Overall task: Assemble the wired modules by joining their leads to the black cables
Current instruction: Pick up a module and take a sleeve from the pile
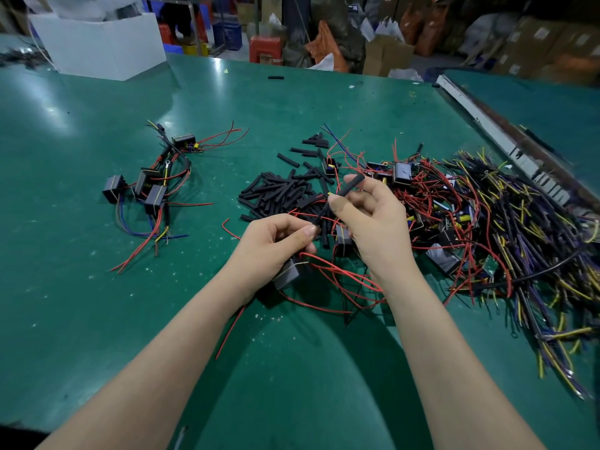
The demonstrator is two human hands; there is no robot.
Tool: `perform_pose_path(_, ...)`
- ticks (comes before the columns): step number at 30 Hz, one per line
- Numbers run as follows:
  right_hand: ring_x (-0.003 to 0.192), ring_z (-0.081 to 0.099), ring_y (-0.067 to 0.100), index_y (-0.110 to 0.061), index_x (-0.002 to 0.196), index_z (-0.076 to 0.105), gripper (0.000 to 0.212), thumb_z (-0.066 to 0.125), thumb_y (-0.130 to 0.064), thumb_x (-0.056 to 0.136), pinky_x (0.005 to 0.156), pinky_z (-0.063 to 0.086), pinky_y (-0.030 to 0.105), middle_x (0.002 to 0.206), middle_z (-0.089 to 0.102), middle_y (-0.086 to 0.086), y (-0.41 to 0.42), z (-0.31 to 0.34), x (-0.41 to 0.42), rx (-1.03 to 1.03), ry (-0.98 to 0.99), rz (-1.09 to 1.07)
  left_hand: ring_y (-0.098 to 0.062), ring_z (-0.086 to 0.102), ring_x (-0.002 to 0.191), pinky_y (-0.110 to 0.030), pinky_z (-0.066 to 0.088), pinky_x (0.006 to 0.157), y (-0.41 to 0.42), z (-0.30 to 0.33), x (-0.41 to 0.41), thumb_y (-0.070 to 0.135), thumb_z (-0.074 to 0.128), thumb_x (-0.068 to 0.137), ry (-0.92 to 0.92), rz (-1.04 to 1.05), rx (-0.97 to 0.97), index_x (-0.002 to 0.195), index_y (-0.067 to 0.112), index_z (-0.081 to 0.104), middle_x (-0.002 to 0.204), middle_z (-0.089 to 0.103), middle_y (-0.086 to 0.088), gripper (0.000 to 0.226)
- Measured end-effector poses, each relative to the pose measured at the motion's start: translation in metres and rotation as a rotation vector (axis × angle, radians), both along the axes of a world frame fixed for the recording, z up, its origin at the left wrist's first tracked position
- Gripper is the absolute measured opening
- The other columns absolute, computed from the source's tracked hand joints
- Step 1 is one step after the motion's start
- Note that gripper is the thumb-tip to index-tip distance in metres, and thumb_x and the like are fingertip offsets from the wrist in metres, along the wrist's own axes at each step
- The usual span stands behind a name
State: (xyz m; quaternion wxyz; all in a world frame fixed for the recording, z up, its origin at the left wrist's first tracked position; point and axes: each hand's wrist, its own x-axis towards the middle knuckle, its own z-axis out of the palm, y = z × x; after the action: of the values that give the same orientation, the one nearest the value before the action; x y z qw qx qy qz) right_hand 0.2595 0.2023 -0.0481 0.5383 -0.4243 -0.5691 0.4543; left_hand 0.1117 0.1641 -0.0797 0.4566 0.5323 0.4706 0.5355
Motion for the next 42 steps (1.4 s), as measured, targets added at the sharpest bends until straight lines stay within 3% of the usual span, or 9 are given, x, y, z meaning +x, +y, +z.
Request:
perform_pose_path(3, 0.056, 0.053, -0.003, -0.016, 0.097, 0.067, 0.012, 0.066, -0.008, 0.089, 0.055, 0.041, 0.012, 0.067, 0.063, -0.014, 0.000, 0.000, 0.001, -0.028, 0.022, 0.064, -0.007, 0.061, 0.063, -0.030, 0.054, 0.073, -0.001, 0.000, 0.000, 0.016, 0.062, 0.089, -0.020, 0.019, -0.006, 0.083, 0.016, 0.067, 0.064, 0.067, 0.003, 0.008)
perform_pose_path(8, 0.041, 0.031, 0.004, -0.018, 0.091, 0.070, 0.008, 0.063, -0.014, 0.092, 0.043, 0.029, 0.015, 0.044, 0.044, -0.015, -0.001, 0.002, 0.007, -0.124, -0.015, 0.160, -0.003, 0.059, 0.060, -0.018, 0.051, 0.065, -0.002, 0.000, 0.001, 0.013, 0.062, 0.090, 0.038, 0.017, 0.035, 0.083, 0.013, 0.066, 0.060, 0.066, 0.006, 0.008)
perform_pose_path(12, 0.041, 0.034, 0.005, -0.017, 0.087, 0.071, 0.007, 0.065, -0.019, 0.091, 0.042, 0.031, 0.015, 0.060, 0.064, -0.008, -0.003, 0.004, 0.005, -0.167, -0.022, 0.184, -0.006, 0.056, 0.060, -0.028, 0.050, 0.069, -0.002, 0.001, 0.000, 0.014, 0.061, 0.090, 0.000, 0.045, 0.029, 0.079, 0.016, 0.066, 0.060, 0.064, 0.005, 0.012)
perform_pose_path(18, 0.053, 0.040, 0.003, -0.017, 0.085, 0.071, 0.024, 0.057, -0.034, 0.095, 0.056, 0.036, 0.019, 0.056, 0.043, -0.006, -0.007, 0.000, -0.005, -0.052, -0.142, 0.101, -0.002, 0.054, 0.059, -0.015, 0.045, 0.063, -0.005, 0.003, 0.000, 0.014, 0.061, 0.090, 0.029, -0.013, 0.045, 0.079, 0.017, 0.064, 0.059, 0.062, 0.008, 0.012)
perform_pose_path(22, 0.053, 0.045, -0.002, -0.023, 0.085, 0.070, 0.021, 0.054, -0.030, 0.097, 0.053, 0.038, 0.009, 0.049, 0.049, -0.015, -0.009, 0.001, -0.007, -0.049, -0.158, 0.157, -0.004, 0.050, 0.057, -0.016, 0.042, 0.060, -0.004, 0.003, 0.001, 0.011, 0.059, 0.091, 0.049, -0.013, 0.063, 0.078, 0.013, 0.063, 0.056, 0.059, 0.008, 0.014)
perform_pose_path(29, 0.048, 0.044, -0.002, -0.024, 0.083, 0.067, 0.020, 0.053, -0.028, 0.097, 0.052, 0.036, 0.010, 0.047, 0.050, -0.013, -0.008, -0.001, -0.011, 0.005, -0.143, 0.131, 0.000, 0.049, 0.054, -0.013, 0.042, 0.058, -0.004, 0.005, 0.005, 0.008, 0.056, 0.093, 0.011, 0.038, 0.089, 0.078, 0.014, 0.060, 0.055, 0.058, 0.010, 0.017)
perform_pose_path(34, 0.051, 0.050, -0.001, -0.015, 0.081, 0.062, 0.020, 0.056, -0.026, 0.097, 0.053, 0.039, 0.014, 0.061, 0.057, -0.011, -0.008, -0.005, -0.014, -0.004, -0.149, 0.141, 0.001, 0.048, 0.052, -0.012, 0.041, 0.056, -0.003, 0.005, 0.004, 0.008, 0.056, 0.093, -0.035, 0.078, 0.074, 0.079, 0.015, 0.062, 0.053, 0.057, 0.010, 0.017)
perform_pose_path(38, 0.053, 0.052, -0.001, -0.018, 0.080, 0.063, 0.019, 0.057, -0.025, 0.096, 0.054, 0.040, 0.012, 0.067, 0.060, -0.008, -0.008, -0.003, -0.011, -0.026, -0.154, 0.163, -0.001, 0.047, 0.053, -0.017, 0.042, 0.058, -0.004, 0.003, 0.004, 0.011, 0.057, 0.093, -0.030, 0.083, 0.055, 0.078, 0.017, 0.062, 0.054, 0.057, 0.010, 0.017)
perform_pose_path(42, 0.062, 0.056, -0.001, -0.025, 0.086, 0.068, 0.020, 0.053, -0.030, 0.097, 0.057, 0.042, 0.012, 0.077, 0.067, -0.010, -0.010, 0.000, -0.010, -0.065, -0.065, 0.176, -0.004, 0.047, 0.054, -0.034, 0.041, 0.066, -0.007, 0.005, 0.004, 0.012, 0.058, 0.092, -0.102, 0.058, -0.010, 0.074, 0.019, 0.064, 0.055, 0.055, 0.008, 0.020)
